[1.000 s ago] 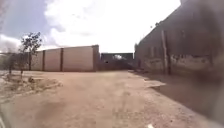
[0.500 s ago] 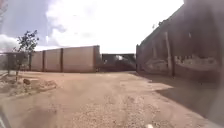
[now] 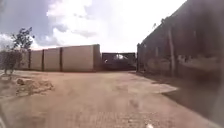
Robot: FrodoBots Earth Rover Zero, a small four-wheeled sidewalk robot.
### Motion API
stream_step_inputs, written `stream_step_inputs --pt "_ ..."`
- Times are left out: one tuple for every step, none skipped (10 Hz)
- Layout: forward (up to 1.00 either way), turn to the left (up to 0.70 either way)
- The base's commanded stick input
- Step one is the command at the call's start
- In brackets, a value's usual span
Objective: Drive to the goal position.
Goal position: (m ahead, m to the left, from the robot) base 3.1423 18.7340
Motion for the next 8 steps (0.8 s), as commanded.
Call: stream_step_inputs --pt "0.60 0.00" --pt "0.60 0.00" --pt "0.60 0.00" --pt "0.60 0.00" --pt "0.60 0.00" --pt "0.60 0.00" --pt "0.60 0.00" --pt "0.60 0.15"
